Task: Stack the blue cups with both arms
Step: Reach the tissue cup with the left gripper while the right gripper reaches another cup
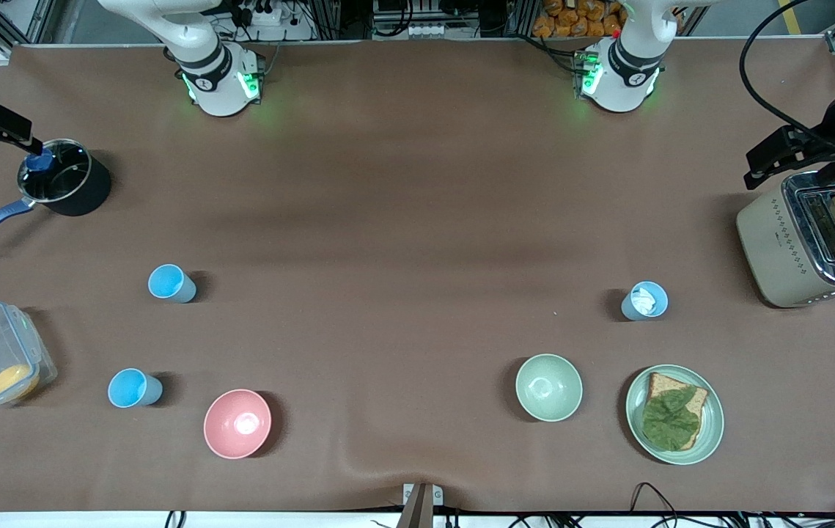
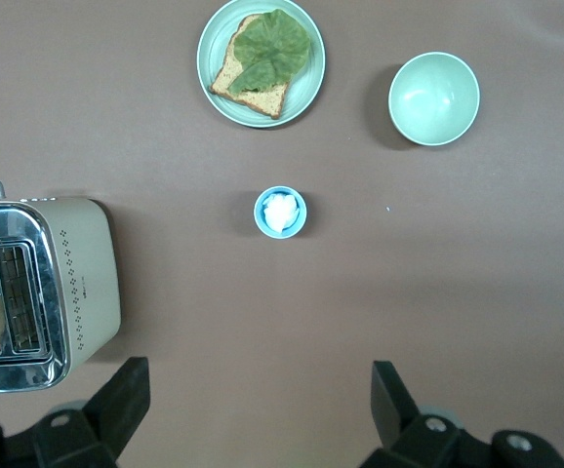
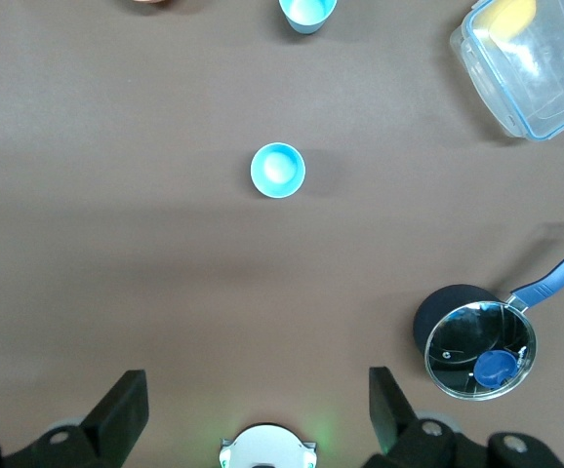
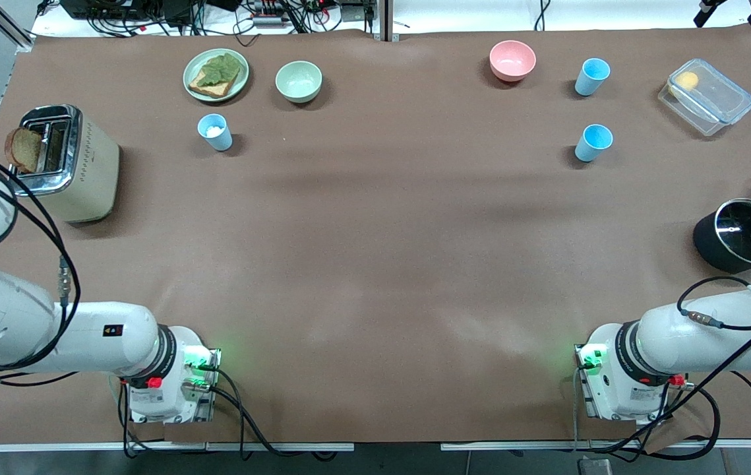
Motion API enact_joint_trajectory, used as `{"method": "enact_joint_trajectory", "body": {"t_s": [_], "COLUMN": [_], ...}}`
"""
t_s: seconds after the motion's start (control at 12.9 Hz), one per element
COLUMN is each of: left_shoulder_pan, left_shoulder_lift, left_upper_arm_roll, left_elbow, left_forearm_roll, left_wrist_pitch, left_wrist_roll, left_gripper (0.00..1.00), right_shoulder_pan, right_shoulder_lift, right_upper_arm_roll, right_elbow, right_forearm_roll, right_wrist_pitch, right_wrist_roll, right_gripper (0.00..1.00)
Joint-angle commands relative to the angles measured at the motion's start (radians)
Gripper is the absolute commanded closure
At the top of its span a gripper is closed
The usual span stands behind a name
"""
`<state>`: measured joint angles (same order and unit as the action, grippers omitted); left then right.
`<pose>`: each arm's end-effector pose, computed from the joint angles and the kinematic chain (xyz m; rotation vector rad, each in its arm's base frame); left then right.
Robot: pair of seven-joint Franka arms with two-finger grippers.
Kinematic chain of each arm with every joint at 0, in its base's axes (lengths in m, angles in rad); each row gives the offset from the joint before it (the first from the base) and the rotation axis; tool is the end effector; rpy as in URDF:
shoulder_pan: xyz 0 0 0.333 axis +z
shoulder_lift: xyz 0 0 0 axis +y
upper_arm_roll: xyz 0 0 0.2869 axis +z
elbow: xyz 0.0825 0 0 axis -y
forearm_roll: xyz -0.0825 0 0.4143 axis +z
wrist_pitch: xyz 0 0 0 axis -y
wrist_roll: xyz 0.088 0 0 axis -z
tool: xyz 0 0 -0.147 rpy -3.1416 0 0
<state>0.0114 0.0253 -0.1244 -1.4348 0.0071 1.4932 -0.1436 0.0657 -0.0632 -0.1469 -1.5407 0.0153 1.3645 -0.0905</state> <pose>0.5816 -0.0640 0.6016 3.1404 0.0492 0.0526 0.5383 -0.0435 0.5890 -3.1027 -0.0192 0.1727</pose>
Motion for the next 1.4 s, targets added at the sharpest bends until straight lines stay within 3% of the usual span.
{"method": "enact_joint_trajectory", "body": {"t_s": [0.0, 0.47, 0.7, 1.01, 1.32], "left_shoulder_pan": [-0.002, 0.002, 0.005, 0.004, 0.005], "left_shoulder_lift": [-0.010, 0.085, 0.050, 0.070, 0.172], "left_upper_arm_roll": [0.005, 0.005, 0.006, 0.005, 0.005], "left_elbow": [-0.006, -0.059, -0.296, -0.478, -0.585], "left_forearm_roll": [-0.006, 0.000, 0.002, 0.057, 0.085], "left_wrist_pitch": [-0.008, 0.044, 0.289, 0.517, 0.731], "left_wrist_roll": [-0.005, -0.011, -0.011, -0.008, -0.004], "left_gripper": [0.00, 0.00, 0.00, 0.00, 0.00], "right_shoulder_pan": [-0.001, -0.001, -0.010, -0.055, -0.060], "right_shoulder_lift": [-0.007, 0.008, 0.031, 0.092, 0.316], "right_upper_arm_roll": [0.003, 0.004, 0.004, 0.003, 0.001], "right_elbow": [-0.009, -0.009, -0.009, -0.010, -0.007], "right_forearm_roll": [-0.002, -0.002, -0.002, -0.002, 0.003], "right_wrist_pitch": [0.010, 0.019, 0.018, -0.022, 0.022], "right_wrist_roll": [-0.009, -0.009, -0.009, -0.009, 0.005], "right_gripper": [0.00, 0.00, 0.00, 0.00, 0.00]}}
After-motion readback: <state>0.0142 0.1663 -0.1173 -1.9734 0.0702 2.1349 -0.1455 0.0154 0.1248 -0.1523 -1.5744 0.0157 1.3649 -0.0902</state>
